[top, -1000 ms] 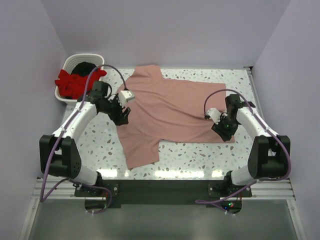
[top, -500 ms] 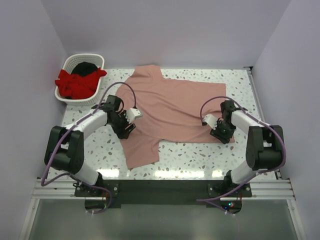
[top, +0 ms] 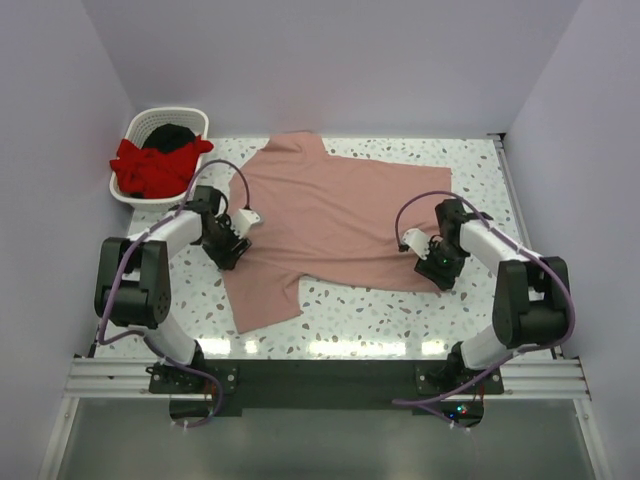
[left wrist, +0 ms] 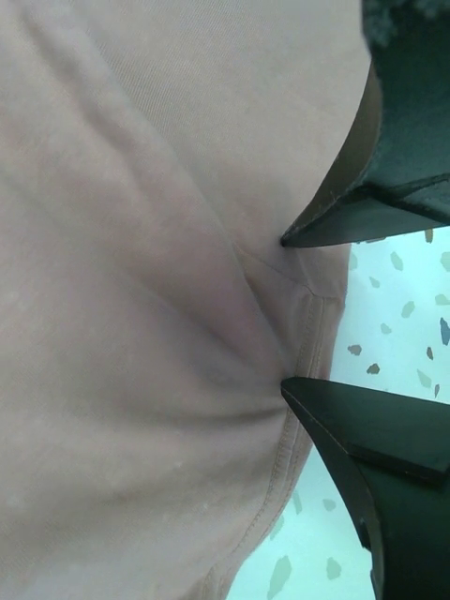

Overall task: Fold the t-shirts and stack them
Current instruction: Flatten the tshirt out, then fold the tshirt

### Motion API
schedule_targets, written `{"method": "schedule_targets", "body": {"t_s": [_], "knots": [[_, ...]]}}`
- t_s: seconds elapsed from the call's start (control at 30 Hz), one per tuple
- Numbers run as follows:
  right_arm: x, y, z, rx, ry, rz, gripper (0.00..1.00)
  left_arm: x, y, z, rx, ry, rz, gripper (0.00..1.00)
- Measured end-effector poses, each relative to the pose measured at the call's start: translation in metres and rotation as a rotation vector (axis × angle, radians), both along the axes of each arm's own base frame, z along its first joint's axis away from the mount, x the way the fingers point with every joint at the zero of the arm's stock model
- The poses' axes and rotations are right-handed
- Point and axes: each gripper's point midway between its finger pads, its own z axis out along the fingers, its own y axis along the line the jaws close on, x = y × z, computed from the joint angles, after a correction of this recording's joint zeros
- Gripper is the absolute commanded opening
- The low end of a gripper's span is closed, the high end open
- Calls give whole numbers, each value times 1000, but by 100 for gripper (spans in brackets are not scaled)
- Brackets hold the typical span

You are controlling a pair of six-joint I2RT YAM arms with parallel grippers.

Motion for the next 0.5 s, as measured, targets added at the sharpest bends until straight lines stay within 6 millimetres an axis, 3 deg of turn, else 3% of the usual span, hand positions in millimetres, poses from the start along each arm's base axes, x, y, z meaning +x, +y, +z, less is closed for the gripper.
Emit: {"method": "schedule_targets", "body": {"t_s": [0.23,0.5], "knots": [[-6,8,23,48,-33,4,50,-12,-19,15,-106,62,-47,70],[-17,14,16,52,-3,28,43,-12,-32,44,-179,26,-74,71]]}}
